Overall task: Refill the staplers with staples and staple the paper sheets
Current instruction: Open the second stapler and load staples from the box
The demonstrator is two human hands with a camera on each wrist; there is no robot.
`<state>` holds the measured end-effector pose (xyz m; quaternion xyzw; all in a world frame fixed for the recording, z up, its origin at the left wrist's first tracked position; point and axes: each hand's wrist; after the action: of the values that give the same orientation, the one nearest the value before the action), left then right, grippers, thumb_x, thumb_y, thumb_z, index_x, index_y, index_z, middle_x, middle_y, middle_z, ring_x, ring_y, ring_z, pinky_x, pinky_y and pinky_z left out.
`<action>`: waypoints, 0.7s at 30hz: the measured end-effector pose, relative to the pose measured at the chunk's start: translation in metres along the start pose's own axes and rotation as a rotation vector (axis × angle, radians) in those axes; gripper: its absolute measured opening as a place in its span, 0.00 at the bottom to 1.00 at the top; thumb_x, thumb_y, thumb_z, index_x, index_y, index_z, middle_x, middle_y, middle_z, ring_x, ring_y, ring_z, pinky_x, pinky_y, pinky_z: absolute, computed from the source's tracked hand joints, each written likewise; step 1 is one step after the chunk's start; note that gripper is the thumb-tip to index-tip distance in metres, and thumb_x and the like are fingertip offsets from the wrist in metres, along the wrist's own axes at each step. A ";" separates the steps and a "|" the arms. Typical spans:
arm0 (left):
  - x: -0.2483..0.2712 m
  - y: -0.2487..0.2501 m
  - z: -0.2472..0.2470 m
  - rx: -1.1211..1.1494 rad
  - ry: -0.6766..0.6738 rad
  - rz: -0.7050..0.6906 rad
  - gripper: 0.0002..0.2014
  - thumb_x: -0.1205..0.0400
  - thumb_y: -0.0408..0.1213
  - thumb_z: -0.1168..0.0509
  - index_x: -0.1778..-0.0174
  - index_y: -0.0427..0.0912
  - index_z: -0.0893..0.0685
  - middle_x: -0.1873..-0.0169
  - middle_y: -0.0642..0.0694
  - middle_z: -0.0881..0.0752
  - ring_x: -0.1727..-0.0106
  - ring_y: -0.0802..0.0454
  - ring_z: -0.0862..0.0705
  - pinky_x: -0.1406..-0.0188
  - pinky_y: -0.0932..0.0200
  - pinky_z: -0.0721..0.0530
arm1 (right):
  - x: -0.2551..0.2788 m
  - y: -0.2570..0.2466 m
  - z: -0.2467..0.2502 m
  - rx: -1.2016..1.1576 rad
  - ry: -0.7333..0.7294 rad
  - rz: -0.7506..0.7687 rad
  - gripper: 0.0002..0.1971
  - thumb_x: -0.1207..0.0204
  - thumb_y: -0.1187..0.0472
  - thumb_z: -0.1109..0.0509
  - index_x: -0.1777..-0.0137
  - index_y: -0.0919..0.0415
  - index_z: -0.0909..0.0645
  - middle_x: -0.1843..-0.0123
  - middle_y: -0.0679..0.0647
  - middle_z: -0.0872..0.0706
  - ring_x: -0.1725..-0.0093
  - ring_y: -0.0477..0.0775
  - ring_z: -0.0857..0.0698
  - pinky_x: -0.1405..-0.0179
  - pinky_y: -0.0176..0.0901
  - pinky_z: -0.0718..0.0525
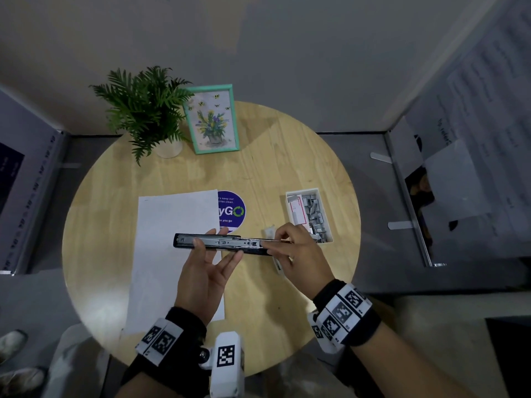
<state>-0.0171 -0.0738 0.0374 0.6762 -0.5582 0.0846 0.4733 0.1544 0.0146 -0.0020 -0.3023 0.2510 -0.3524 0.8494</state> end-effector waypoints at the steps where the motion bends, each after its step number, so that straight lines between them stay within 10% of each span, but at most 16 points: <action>1: 0.000 0.000 0.002 0.004 0.007 0.003 0.20 0.13 0.49 0.49 0.35 0.40 0.23 0.33 0.43 0.16 0.39 0.39 0.13 0.45 0.49 0.12 | 0.002 0.000 -0.001 -0.016 -0.007 -0.022 0.13 0.26 0.65 0.27 0.44 0.52 0.11 0.54 0.54 0.17 0.55 0.56 0.21 0.56 0.45 0.20; 7: -0.004 0.001 0.012 0.002 0.042 0.008 0.20 0.12 0.48 0.49 0.33 0.39 0.23 0.33 0.43 0.16 0.45 0.42 0.10 0.43 0.49 0.13 | 0.018 0.011 -0.002 -0.060 -0.071 -0.173 0.14 0.23 0.48 0.35 0.42 0.45 0.13 0.47 0.51 0.21 0.46 0.55 0.23 0.45 0.44 0.22; 14: -0.014 -0.001 0.022 0.003 0.062 0.049 0.20 0.14 0.49 0.47 0.35 0.39 0.22 0.32 0.42 0.17 0.42 0.38 0.11 0.41 0.42 0.16 | 0.032 0.033 0.020 -0.163 0.015 -0.225 0.11 0.25 0.60 0.29 0.45 0.49 0.12 0.52 0.46 0.20 0.48 0.53 0.18 0.48 0.40 0.19; 21: -0.025 -0.002 0.026 0.006 0.060 0.042 0.20 0.14 0.50 0.46 0.35 0.39 0.23 0.30 0.42 0.18 0.40 0.37 0.13 0.40 0.40 0.17 | 0.022 0.105 0.055 0.248 -0.060 -0.650 0.07 0.25 0.66 0.30 0.51 0.60 0.11 0.53 0.57 0.17 0.56 0.53 0.20 0.53 0.47 0.17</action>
<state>-0.0354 -0.0759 0.0064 0.6628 -0.5576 0.1165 0.4859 0.2498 0.0765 -0.0411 -0.2713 0.0716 -0.6232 0.7300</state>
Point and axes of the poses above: each hand's wrist, its own x-axis away from the middle knuckle, its own z-axis out of the back of the hand, y = z × x
